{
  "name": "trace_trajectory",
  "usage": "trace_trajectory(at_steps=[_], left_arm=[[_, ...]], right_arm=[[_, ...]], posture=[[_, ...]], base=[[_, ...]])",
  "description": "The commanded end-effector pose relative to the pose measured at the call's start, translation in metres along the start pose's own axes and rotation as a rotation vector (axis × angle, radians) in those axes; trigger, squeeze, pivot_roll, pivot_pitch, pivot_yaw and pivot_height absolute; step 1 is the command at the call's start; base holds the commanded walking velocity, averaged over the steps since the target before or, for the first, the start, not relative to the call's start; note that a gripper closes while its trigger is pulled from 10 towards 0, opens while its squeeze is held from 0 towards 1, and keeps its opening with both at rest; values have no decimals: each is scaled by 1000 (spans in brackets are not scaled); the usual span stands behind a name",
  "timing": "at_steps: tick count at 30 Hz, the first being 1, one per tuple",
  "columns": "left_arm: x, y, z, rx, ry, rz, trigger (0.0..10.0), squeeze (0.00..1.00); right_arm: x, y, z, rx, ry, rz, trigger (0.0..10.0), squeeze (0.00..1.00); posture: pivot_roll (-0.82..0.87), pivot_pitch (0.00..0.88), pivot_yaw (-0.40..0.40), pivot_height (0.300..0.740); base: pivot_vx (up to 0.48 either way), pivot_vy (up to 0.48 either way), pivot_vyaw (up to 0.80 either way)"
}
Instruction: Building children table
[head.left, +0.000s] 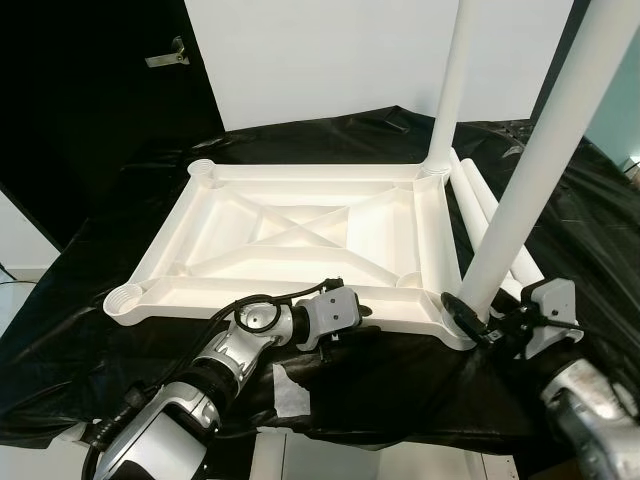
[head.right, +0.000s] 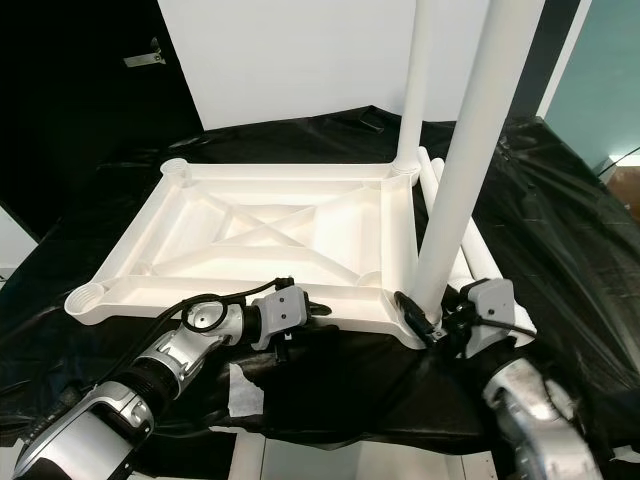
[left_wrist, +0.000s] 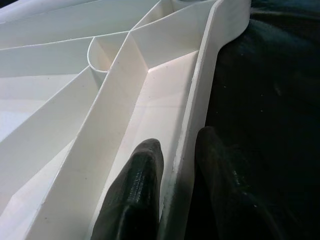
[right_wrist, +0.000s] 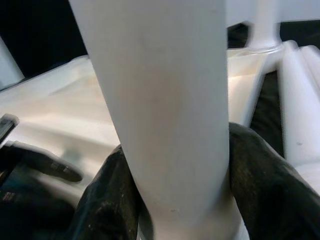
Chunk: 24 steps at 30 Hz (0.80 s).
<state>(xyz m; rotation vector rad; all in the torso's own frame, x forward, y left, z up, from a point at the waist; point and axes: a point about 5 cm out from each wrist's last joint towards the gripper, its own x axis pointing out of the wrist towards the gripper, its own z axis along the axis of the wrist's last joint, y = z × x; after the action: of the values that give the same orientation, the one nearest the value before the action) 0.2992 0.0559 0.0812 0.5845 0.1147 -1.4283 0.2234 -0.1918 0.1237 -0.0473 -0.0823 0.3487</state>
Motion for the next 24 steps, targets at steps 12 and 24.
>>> trace_trajectory(at_steps=[12,24], left_arm=[[0,-40,-35,-89,154,-283,10000,0],[-1,-38,-34,-85,152,-284,10000,0]], right_arm=[[-2,24,-21,30,-17,-497,0,0],[4,26,-18,9,-31,-290,10000,1000]], posture=[[-197,37,74,740],[-207,43,79,740]], base=[[0,0,0],[0,0,0]])
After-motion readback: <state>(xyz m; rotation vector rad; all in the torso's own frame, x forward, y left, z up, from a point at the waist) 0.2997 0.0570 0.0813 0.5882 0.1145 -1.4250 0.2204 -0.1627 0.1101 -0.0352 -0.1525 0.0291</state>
